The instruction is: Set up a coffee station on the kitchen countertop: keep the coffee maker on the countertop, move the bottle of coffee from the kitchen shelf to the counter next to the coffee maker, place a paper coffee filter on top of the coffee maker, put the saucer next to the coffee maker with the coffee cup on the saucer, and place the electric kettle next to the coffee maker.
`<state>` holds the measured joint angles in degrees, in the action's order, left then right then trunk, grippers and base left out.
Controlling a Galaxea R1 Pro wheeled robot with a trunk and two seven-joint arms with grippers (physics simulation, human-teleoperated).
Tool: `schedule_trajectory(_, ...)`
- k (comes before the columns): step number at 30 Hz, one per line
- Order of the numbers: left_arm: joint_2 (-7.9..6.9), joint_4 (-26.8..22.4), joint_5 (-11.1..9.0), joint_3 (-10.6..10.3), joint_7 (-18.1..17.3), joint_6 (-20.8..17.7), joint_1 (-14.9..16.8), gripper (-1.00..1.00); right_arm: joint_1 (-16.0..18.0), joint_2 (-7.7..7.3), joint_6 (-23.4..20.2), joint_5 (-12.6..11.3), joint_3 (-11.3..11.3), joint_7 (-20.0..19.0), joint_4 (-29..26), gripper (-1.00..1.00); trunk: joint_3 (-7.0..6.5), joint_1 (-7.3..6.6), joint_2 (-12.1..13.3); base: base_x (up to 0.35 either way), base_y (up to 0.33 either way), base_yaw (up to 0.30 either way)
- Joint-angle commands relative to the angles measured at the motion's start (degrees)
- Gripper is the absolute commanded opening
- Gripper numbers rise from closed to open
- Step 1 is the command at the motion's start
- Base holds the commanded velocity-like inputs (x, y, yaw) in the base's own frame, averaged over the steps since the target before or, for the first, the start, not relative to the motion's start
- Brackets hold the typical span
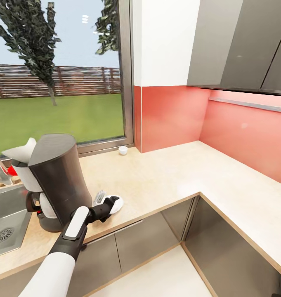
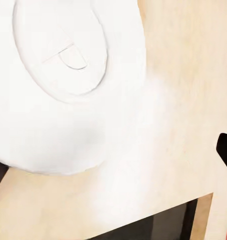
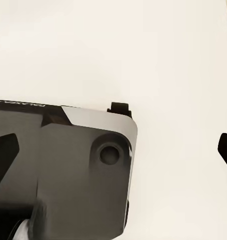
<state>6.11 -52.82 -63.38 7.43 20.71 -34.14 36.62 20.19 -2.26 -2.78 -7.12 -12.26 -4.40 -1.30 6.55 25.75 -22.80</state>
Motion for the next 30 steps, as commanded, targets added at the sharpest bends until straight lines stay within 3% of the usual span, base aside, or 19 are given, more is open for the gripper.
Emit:
schedule_trajectory(1,0.06,-0.1,-0.6,0.2,0.5,-0.2,0.0,1.00,0.0,-0.05,-0.3,-0.6,-0.5,-0.2,-0.1,1.00,0.12,0.03,-0.1,0.000,0.000,0.000)
schedule_trajectory(7,0.06,-0.1,-0.6,0.2,0.6,-0.2,0.0,1.00,0.0,-0.03,-0.3,-0.6,-0.5,-0.2,-0.1,1.00,0.12,0.03,-0.1,-0.079,0.039,0.000)
schedule_trajectory(18,0.13,-0.1,-0.5,0.1,0.6,-0.2,0.0,1.00,0.0,-0.05,-0.3,-0.6,-0.5,-0.2,-0.1,1.00,0.12,0.03,-0.1,-0.295,0.113,0.000)
schedule_trajectory(30,0.13,-0.1,-0.5,0.0,0.5,-0.3,0.0,1.00,0.0,-0.05,-0.3,-0.6,-0.5,-0.2,-0.1,1.00,0.12,0.03,-0.1,-0.336,-0.084,0.000)
